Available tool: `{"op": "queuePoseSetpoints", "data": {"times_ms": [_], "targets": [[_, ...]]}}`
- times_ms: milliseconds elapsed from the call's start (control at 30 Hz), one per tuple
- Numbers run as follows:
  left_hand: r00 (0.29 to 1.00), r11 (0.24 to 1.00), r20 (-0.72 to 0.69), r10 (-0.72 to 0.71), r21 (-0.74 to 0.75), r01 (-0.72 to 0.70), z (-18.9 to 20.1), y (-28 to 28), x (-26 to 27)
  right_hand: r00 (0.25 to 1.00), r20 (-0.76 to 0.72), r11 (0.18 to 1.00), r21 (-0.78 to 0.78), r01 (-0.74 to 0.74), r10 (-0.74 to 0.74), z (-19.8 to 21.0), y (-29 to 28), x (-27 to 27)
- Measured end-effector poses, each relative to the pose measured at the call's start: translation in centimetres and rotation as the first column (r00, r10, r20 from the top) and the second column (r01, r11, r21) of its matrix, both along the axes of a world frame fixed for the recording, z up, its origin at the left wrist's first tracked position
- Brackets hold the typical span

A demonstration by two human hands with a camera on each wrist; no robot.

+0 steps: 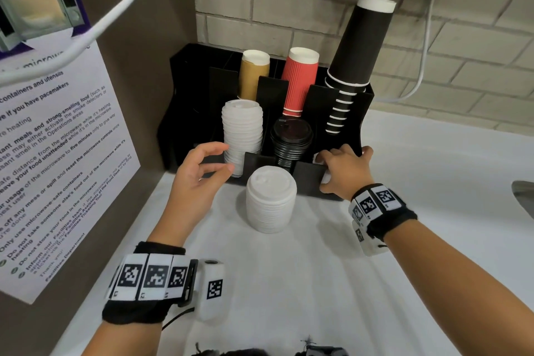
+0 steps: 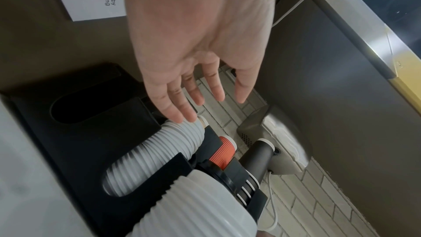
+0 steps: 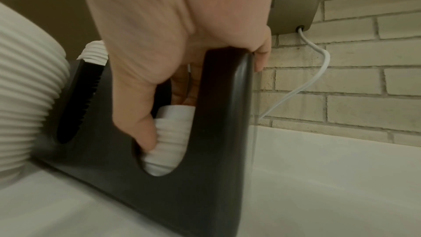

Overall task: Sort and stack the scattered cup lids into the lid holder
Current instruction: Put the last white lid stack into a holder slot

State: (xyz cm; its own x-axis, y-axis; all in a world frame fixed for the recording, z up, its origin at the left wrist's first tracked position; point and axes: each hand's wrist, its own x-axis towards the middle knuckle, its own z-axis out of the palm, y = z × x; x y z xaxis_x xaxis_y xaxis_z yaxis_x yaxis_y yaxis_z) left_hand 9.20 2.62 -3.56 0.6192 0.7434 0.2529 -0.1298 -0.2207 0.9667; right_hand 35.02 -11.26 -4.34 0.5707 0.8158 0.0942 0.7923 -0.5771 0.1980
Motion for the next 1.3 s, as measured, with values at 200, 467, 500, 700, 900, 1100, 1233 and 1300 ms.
{"op": "queuePoseSetpoints", "data": {"times_ms": [200, 467, 500, 700, 900, 1100, 1233, 1300], "targets": [[1.0, 1.0, 0.008, -0.003, 0.006, 0.003, -0.1, 0.3, 0.3, 1.0, -0.001, 0.999, -0.03, -0.02, 0.02, 0.2, -0.1, -0.4], [1.0, 1.0, 0.018, 0.005, 0.01, -0.005, -0.1, 0.9, 0.5, 0.967, -0.138, 0.802, 0.589, -0.095, 0.215, 3.3, -0.5, -3.5], [1.0, 1.0, 0.019, 0.004, 0.008, -0.004, -0.1, 0.9, 0.6, 0.915, -0.224, 0.733, 0.673, -0.104, 0.336, 3.6, -0.2, -4.5], [1.0, 1.0, 0.019, -0.008, 0.002, 0.008, -0.2, 1.1, 0.8, 0.766, -0.572, 0.94, 0.318, -0.123, 0.294, 2.6, 2.0, -9.1], [1.0, 1.0, 0.01, -0.017, -0.009, 0.017, -0.5, 1.0, 1.0, 0.787, -0.564, 0.952, 0.289, -0.097, 0.251, 1.5, 3.0, -10.1], [0.999, 0.998, 0.006, -0.046, -0.03, 0.046, -0.9, 0.6, 1.2, 0.763, -0.588, 0.923, 0.383, -0.03, 0.269, 1.7, 2.8, -9.8], [0.992, 0.991, -0.021, -0.124, -0.057, 0.123, -0.8, -0.4, 1.3, 0.665, -0.635, 0.803, 0.59, 0.09, 0.393, 2.3, 2.1, -9.4], [0.98, 0.977, -0.035, -0.194, -0.094, 0.19, -0.8, -1.1, 1.5, 0.547, -0.696, 0.748, 0.64, 0.177, 0.466, 2.9, 1.6, -9.6]]}}
